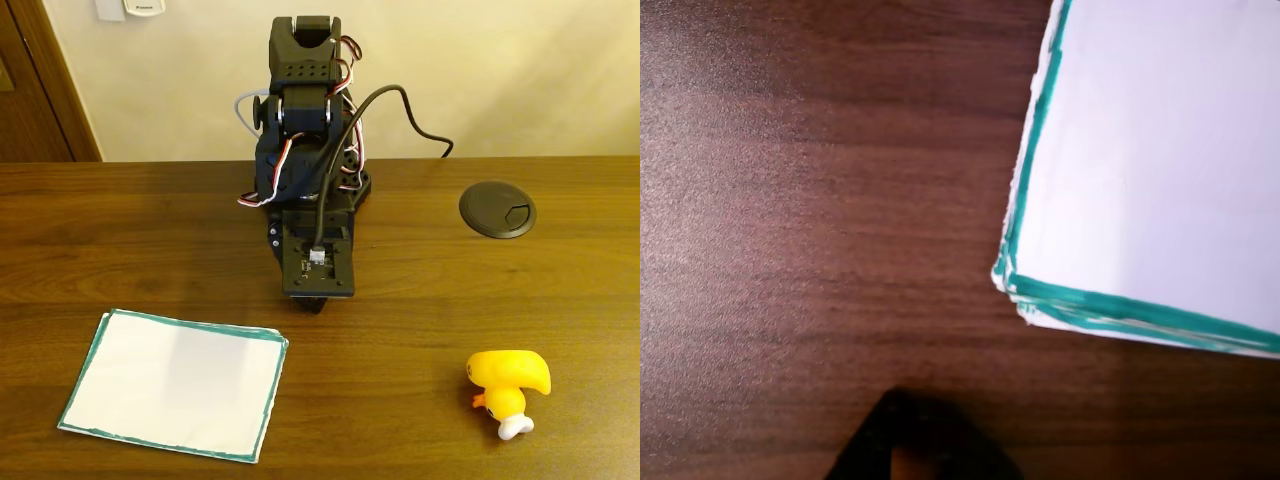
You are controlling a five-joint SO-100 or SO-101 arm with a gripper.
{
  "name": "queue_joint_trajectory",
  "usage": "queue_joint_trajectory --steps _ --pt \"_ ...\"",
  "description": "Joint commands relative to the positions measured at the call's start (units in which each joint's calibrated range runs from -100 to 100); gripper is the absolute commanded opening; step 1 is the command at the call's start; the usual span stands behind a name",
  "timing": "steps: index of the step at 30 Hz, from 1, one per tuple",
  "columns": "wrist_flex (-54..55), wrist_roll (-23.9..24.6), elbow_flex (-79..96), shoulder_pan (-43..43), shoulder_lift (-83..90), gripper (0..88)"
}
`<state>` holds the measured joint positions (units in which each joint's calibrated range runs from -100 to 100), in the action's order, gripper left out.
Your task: Grab the yellow duck toy and put inside the green color rectangle box on the table
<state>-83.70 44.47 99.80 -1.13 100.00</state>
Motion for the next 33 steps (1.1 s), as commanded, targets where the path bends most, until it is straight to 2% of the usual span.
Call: queue_joint_trajectory --steps 1,15,20,21,23,24,25,27,29,33 --pt "-0.37 0.34 0.11 -2.05 0.00 0.9" --pt "-0.37 1.22 0.11 -2.05 0.00 0.9" --pt "1.00 1.71 0.20 0.74 0.00 2.6" --pt "0.49 1.71 -0.26 0.91 0.00 4.9" --pt "-3.09 2.10 -4.26 0.74 0.00 18.8" --pt "-4.46 2.05 -7.27 1.26 0.00 24.0" --pt "-4.88 2.30 -9.45 1.79 0.00 25.6" --pt "-5.99 2.10 -14.55 2.22 0.00 37.4" --pt "-7.18 1.81 -21.74 2.13 -2.53 39.7" --pt "-4.80 1.47 -36.94 5.62 -18.07 47.5"
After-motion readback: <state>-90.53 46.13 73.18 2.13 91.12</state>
